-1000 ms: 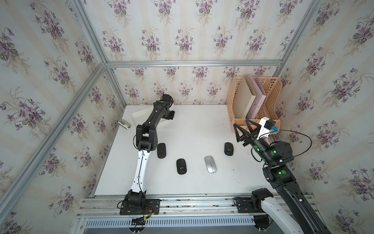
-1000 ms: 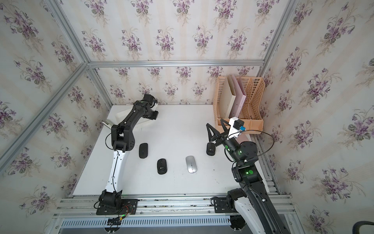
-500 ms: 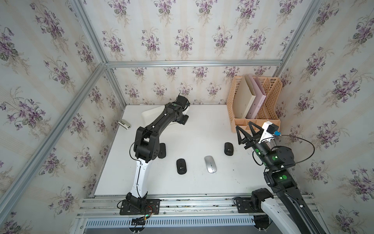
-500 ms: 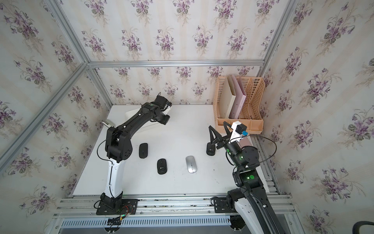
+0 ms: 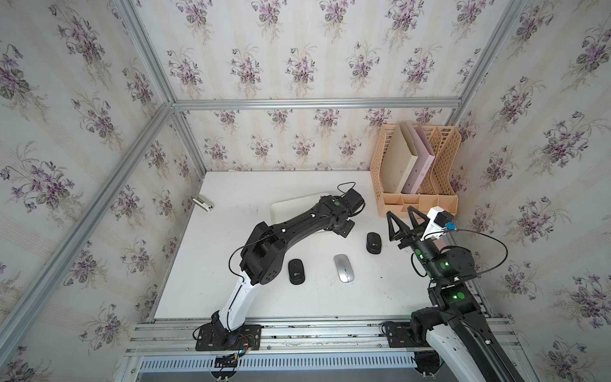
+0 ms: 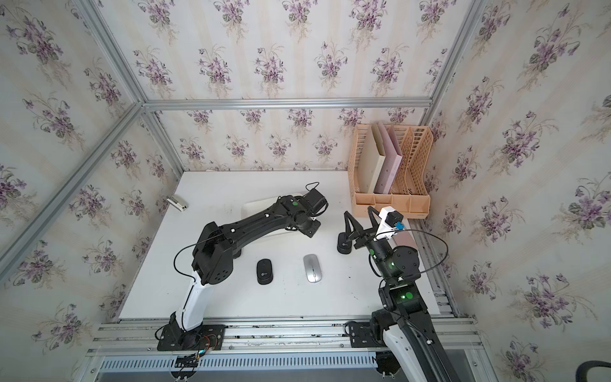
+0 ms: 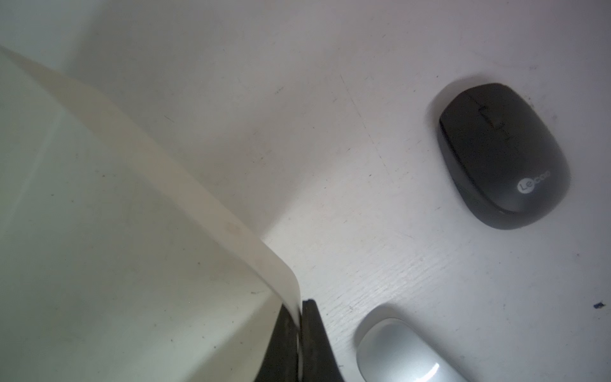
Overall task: Put the mouse in the storage box
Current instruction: Place the storage box at the center of the board.
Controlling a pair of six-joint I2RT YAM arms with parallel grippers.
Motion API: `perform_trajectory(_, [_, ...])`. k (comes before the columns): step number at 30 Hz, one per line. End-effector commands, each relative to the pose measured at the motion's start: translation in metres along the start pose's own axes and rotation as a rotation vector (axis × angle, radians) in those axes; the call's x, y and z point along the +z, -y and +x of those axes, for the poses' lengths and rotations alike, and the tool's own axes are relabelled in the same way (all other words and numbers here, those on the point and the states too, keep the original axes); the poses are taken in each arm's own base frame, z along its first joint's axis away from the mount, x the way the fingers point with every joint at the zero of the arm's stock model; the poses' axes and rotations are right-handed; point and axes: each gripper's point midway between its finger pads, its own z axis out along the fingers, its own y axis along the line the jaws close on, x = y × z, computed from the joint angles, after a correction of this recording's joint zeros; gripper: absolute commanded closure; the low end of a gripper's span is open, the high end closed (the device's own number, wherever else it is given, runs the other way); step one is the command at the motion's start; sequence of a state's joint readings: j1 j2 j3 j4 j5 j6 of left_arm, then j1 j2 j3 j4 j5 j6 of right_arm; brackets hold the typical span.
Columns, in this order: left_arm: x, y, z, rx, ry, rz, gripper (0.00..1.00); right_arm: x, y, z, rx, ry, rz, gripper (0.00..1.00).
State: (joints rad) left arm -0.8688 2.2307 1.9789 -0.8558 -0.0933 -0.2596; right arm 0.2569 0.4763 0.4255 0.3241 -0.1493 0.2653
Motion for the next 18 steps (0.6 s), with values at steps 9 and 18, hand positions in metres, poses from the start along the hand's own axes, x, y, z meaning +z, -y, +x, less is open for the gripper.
perform_trajectory(9, [0.014, 0.026, 0.007, 0.039, -0.038, 0.018, 1.0, -0.004, 0.008, 0.006, -0.031, 0.014, 0.035, 0.09])
perform_trajectory(18, [0.026, 0.047, 0.022, 0.147, -0.065, 0.062, 1.0, -0.007, 0.012, 0.009, -0.041, 0.021, 0.052, 0.08])
